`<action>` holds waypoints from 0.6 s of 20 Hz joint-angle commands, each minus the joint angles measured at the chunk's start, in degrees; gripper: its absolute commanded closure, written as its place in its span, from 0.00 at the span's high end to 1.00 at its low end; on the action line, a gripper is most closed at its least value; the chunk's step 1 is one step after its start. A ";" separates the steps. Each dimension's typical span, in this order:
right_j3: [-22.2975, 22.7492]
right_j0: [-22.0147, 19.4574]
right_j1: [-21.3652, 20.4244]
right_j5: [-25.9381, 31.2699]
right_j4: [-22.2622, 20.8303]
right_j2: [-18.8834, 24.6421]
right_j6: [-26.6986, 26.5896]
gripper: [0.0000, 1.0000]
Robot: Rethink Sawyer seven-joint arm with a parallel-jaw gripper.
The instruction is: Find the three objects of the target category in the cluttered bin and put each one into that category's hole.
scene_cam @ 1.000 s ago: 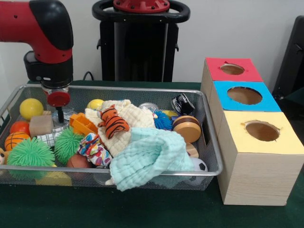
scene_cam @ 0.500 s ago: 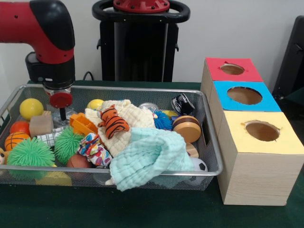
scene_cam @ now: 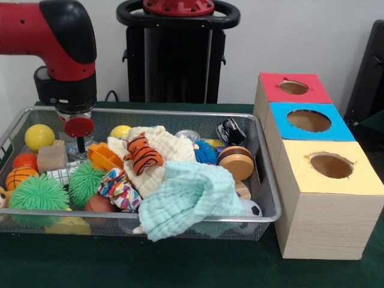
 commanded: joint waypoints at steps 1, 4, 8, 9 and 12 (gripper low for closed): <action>-1.38 1.03 4.35 -1.45 -1.57 3.41 -0.70 0.00; -0.36 0.54 3.32 -1.38 -1.02 3.77 -0.73 0.00; 2.32 -0.27 -3.21 2.72 1.56 4.85 -3.02 0.00; 2.68 -0.62 -4.58 3.81 2.54 5.32 -3.70 0.00; 3.30 -1.69 -7.79 7.33 5.43 6.69 -5.98 0.00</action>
